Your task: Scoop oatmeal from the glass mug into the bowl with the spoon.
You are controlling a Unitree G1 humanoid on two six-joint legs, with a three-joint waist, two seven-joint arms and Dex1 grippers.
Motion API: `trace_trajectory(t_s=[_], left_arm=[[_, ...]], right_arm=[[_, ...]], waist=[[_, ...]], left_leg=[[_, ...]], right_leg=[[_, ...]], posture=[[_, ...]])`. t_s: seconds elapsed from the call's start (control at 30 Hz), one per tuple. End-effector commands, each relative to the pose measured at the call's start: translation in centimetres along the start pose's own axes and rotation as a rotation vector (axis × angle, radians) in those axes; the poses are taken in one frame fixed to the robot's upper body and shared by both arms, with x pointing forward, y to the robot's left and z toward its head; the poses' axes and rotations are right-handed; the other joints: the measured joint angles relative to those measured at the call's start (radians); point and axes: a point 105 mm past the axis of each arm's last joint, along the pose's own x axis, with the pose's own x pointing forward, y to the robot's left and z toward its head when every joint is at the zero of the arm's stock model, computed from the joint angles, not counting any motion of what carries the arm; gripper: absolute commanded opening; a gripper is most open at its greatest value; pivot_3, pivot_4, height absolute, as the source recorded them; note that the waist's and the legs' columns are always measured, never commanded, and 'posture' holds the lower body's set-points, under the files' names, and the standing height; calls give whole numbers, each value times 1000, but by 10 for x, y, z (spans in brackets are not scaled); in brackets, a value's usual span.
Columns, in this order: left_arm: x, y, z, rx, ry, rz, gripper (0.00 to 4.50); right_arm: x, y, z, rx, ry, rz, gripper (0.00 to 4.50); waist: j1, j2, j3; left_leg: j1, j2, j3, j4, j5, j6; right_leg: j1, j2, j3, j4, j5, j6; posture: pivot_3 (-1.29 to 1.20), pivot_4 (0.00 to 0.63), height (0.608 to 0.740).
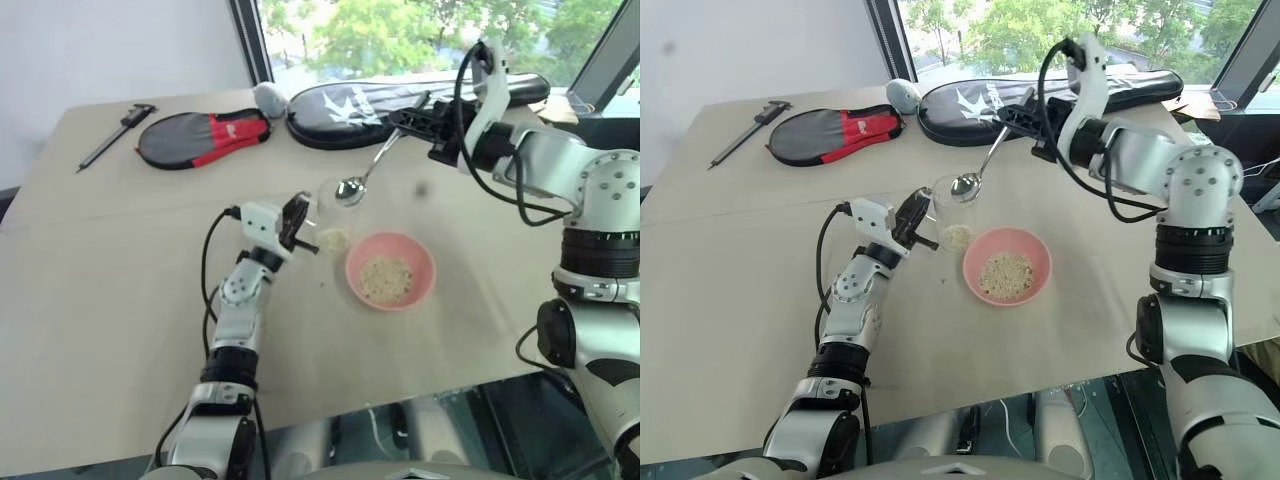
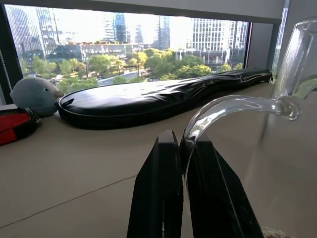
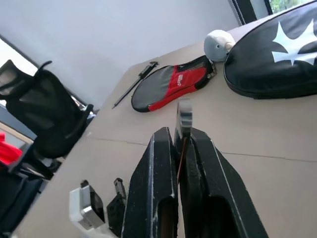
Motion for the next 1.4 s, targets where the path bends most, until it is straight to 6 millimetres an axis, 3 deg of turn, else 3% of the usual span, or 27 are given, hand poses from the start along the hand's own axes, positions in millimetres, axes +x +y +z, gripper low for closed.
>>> trace_trajectory(t_s=[0.03,0.13,0.2,0.3,0.47,0.5,0.53,0.57,0.67,0.87,1.0,1.23,1.37,1.4], left_arm=[[-7,-1,-3,-37,16,20,6],[-11,1,-5,-39,30,42,0],[-13,3,-5,-38,36,52,0],[-15,5,-4,-40,38,54,0],[-17,8,-3,-49,34,52,0],[-17,8,-2,-46,34,54,719],[-17,9,-2,-44,34,57,890],[-17,11,-3,-29,39,65,1421],[-20,15,-3,-13,48,77,2315],[-30,20,-1,-17,55,95,2315],[-43,14,10,-9,54,58,2315],[-91,3,35,-39,91,2,2315],[-127,9,25,-53,210,22,2315],[-133,11,23,-40,229,31,2849]], right_arm=[[10,21,5,-154,-24,58,351],[14,33,4,-231,-44,133,1527],[17,30,13,-254,-100,107,2592],[18,23,21,-258,-136,78,3846],[18,18,27,-285,-172,51,3846],[18,17,27,-289,-175,50,3886],[18,17,26,-292,-176,49,3886],[18,17,25,-293,-177,51,3886],[17,17,23,-297,-177,49,3886],[10,12,23,-323,-184,46,3886],[-5,2,20,-353,-207,44,3886],[-53,-42,-9,-369,-213,-37,3886],[-83,-65,-44,-276,-148,-53,3886],[-90,-70,-51,-272,-135,-68,3886]], waist=[[0,0,0],[0,0,0],[0,0,0],[-1,0,0],[-2,0,0],[-2,0,0],[-2,0,0],[-1,0,0],[-1,0,0],[-1,0,0],[-1,0,0],[1,0,1],[2,1,1],[2,1,1]], left_leg=[[0,0,0,0,0,0],[0,0,-1,0,0,0],[0,0,-1,0,0,0],[0,0,-1,0,0,0],[0,0,-2,0,0,-1],[0,0,-1,0,0,-1],[0,0,-1,0,0,-1],[0,0,-2,0,0,-1],[0,0,-2,0,0,-1],[0,0,-2,0,0,-1],[-1,0,-2,-1,0,-1],[-2,0,-2,-1,0,-1],[0,1,-3,-2,0,0],[0,1,-3,-2,0,0]], right_leg=[[0,0,0,0,0,0],[0,0,-1,0,0,0],[0,0,-1,0,0,0],[0,0,-1,0,0,0],[0,0,-1,0,0,0],[0,0,-1,0,0,0],[0,0,-1,0,0,0],[-1,0,-1,0,0,0],[-1,0,-1,0,0,0],[-1,0,-1,-1,0,0],[-1,-1,-1,-1,0,0],[-1,-2,-1,-4,0,0],[0,-2,-1,-4,0,0],[1,-1,-2,-4,-1,-1]], posture=[[0,150,740],[0,150,740],[0,150,740],[0,150,740],[0,150,740],[0,150,740],[0,150,740],[0,150,740],[0,150,740],[0,150,740],[0,150,740],[0,150,740],[0,150,740],[0,150,740]])
